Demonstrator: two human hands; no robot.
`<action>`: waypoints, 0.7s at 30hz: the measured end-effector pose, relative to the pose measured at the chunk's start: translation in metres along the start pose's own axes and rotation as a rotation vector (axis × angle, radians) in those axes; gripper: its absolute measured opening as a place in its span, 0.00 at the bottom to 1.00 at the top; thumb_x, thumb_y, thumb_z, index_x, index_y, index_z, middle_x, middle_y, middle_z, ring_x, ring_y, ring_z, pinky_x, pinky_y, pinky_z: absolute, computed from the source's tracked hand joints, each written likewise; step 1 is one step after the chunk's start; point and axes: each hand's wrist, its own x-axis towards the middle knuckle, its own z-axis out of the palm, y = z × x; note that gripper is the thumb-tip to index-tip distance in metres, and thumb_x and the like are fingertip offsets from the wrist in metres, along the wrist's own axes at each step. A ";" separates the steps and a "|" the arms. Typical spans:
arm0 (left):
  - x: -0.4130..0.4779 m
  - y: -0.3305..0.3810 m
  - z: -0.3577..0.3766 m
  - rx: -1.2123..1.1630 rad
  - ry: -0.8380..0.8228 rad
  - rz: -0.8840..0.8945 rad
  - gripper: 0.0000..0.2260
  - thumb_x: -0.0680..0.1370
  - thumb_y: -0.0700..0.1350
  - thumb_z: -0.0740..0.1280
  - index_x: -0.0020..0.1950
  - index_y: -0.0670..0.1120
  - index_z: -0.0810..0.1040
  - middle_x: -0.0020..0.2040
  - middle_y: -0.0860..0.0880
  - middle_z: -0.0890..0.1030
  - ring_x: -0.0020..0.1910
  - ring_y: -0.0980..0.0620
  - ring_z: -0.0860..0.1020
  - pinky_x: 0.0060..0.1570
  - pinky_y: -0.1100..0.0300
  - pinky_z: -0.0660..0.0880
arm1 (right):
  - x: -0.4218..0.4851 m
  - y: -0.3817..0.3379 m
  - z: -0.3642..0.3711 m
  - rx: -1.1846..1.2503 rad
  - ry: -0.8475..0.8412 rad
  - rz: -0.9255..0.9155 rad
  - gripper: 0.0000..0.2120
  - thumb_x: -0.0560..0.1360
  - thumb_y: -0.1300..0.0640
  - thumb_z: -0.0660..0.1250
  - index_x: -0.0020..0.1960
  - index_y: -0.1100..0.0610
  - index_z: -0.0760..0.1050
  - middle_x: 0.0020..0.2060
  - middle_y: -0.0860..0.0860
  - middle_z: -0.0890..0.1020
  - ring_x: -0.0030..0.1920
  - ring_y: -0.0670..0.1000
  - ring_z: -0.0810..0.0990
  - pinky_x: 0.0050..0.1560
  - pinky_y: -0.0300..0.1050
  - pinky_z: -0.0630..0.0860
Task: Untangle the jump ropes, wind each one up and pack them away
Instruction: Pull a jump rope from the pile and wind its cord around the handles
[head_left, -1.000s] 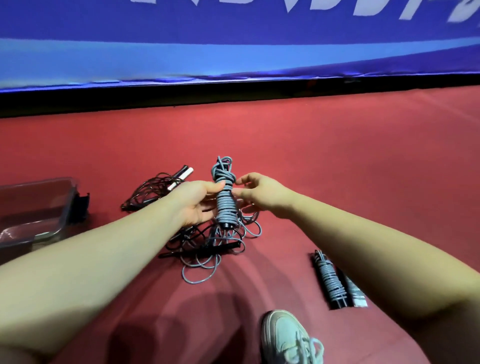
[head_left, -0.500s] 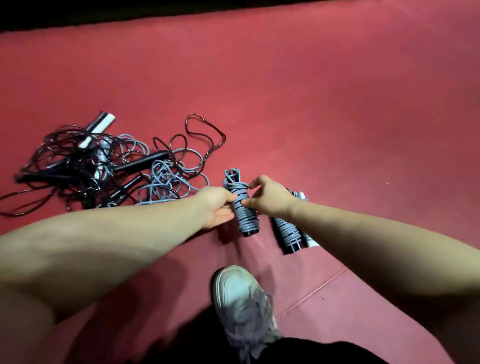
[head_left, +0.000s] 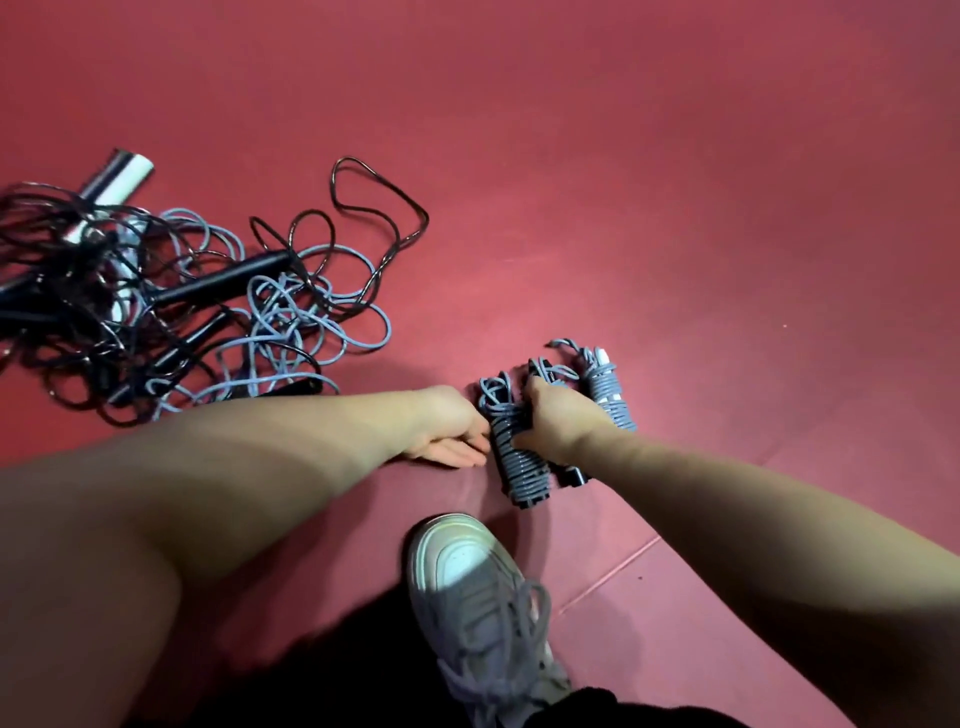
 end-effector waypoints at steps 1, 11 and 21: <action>-0.003 -0.001 -0.005 0.063 -0.003 -0.004 0.14 0.81 0.38 0.56 0.66 0.38 0.71 0.60 0.41 0.77 0.58 0.45 0.79 0.38 0.64 0.77 | 0.001 -0.003 -0.001 -0.030 -0.013 0.011 0.20 0.72 0.55 0.67 0.60 0.61 0.67 0.54 0.58 0.79 0.55 0.59 0.78 0.51 0.46 0.72; -0.083 -0.014 -0.101 0.543 0.135 -0.035 0.14 0.83 0.42 0.54 0.39 0.44 0.73 0.36 0.49 0.75 0.15 0.61 0.68 0.16 0.71 0.64 | -0.003 -0.086 -0.042 -0.114 0.067 -0.188 0.14 0.76 0.56 0.62 0.57 0.63 0.76 0.53 0.61 0.81 0.54 0.59 0.79 0.52 0.45 0.74; -0.164 -0.086 -0.192 0.340 0.530 0.033 0.13 0.80 0.36 0.55 0.37 0.44 0.72 0.31 0.48 0.74 0.21 0.55 0.70 0.21 0.68 0.66 | -0.002 -0.213 -0.056 0.309 0.133 -0.290 0.24 0.76 0.56 0.65 0.69 0.60 0.65 0.62 0.58 0.76 0.62 0.57 0.75 0.59 0.43 0.69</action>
